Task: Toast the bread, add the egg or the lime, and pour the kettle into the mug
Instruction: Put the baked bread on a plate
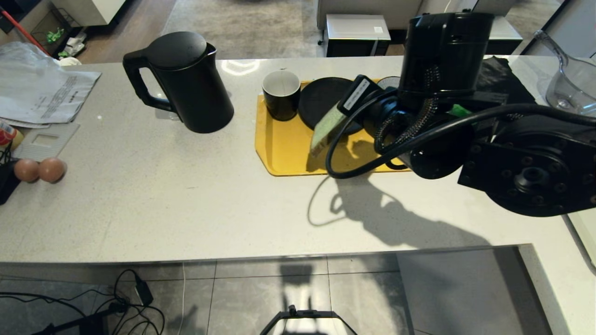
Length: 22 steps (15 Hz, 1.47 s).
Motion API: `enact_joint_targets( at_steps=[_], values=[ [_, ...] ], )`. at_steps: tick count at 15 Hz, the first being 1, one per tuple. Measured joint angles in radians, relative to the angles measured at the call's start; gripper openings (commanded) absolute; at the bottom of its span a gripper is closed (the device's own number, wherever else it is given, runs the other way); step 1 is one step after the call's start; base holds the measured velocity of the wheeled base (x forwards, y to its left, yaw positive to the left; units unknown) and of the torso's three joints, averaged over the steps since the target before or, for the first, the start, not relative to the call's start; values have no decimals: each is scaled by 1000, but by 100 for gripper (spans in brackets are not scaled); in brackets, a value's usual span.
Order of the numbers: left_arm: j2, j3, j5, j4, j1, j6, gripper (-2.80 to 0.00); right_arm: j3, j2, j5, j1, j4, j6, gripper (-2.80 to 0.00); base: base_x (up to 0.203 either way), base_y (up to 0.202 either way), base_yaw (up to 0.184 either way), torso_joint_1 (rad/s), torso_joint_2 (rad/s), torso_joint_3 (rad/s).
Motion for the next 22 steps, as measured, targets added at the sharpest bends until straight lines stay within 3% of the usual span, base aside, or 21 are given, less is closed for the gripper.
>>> enact_joint_targets(
  at_steps=[9, 17, 22],
  values=[
    [0, 0, 0, 0, 0, 0, -280, -237, 186, 2, 24, -2, 4, -280, 0, 0, 0, 0, 0, 0],
    [0, 0, 0, 0, 0, 0, -280, -354, 253, 29, -86, -31, -36, -280, 0, 0, 0, 0, 0, 0],
    [0, 0, 0, 0, 0, 0, -280, -385, 286, 30, -102, -48, -36, -280, 0, 0, 0, 0, 0, 0]
  ],
)
